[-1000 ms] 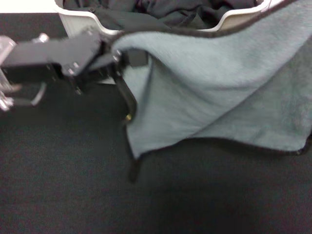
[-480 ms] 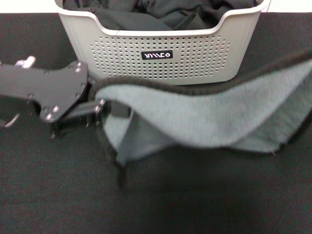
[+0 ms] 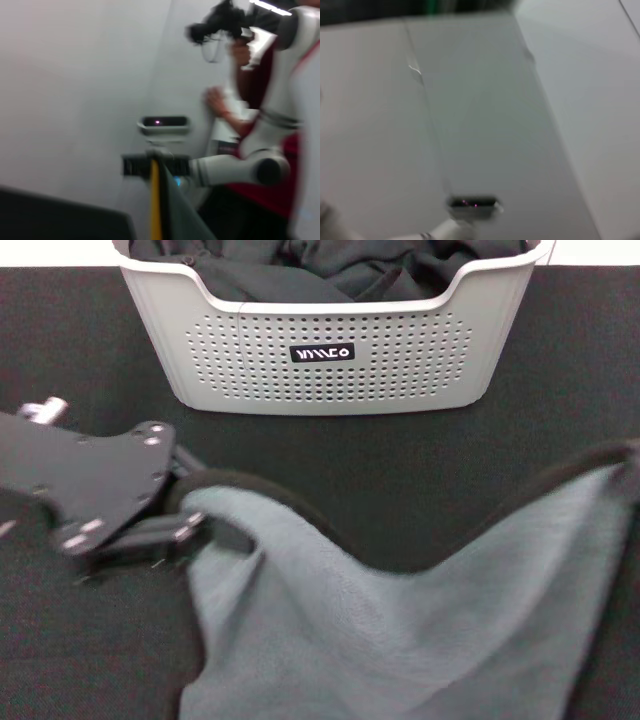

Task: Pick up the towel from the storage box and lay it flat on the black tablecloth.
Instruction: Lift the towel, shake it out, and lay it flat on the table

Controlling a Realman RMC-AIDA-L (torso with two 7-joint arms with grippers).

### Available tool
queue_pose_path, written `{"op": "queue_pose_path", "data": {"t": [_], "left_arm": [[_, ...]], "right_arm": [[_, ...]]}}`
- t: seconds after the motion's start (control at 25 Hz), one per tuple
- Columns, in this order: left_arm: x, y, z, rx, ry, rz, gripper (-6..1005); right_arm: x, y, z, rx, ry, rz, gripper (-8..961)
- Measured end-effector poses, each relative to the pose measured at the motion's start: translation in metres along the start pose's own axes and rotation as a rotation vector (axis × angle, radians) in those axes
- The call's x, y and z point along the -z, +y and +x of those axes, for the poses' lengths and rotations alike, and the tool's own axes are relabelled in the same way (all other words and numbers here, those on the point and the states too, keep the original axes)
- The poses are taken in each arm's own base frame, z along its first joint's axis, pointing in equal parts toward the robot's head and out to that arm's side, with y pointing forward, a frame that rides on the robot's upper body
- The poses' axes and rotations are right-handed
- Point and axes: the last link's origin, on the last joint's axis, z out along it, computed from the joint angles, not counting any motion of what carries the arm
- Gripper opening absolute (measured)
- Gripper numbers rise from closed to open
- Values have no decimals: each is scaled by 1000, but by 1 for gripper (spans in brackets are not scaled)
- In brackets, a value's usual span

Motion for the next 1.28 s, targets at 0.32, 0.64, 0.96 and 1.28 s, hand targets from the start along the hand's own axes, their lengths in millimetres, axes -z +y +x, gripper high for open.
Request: {"op": "queue_pose_path", "data": {"t": [0.32, 0.64, 0.96, 1.28], "left_arm": [[-20, -57, -59, 135, -273, 180, 10], [-12, -78, -49, 160, -311, 309, 10], [-5, -102, -42, 176, -337, 466, 11], [-5, -113, -44, 204, -373, 532, 12]], "right_arm": [[-21, -63, 76, -70, 161, 109, 12], [-14, -90, 64, 8, 159, 223, 13], [-13, -107, 66, 0, 198, 294, 14], [-8, -120, 68, 4, 246, 357, 15]]}}
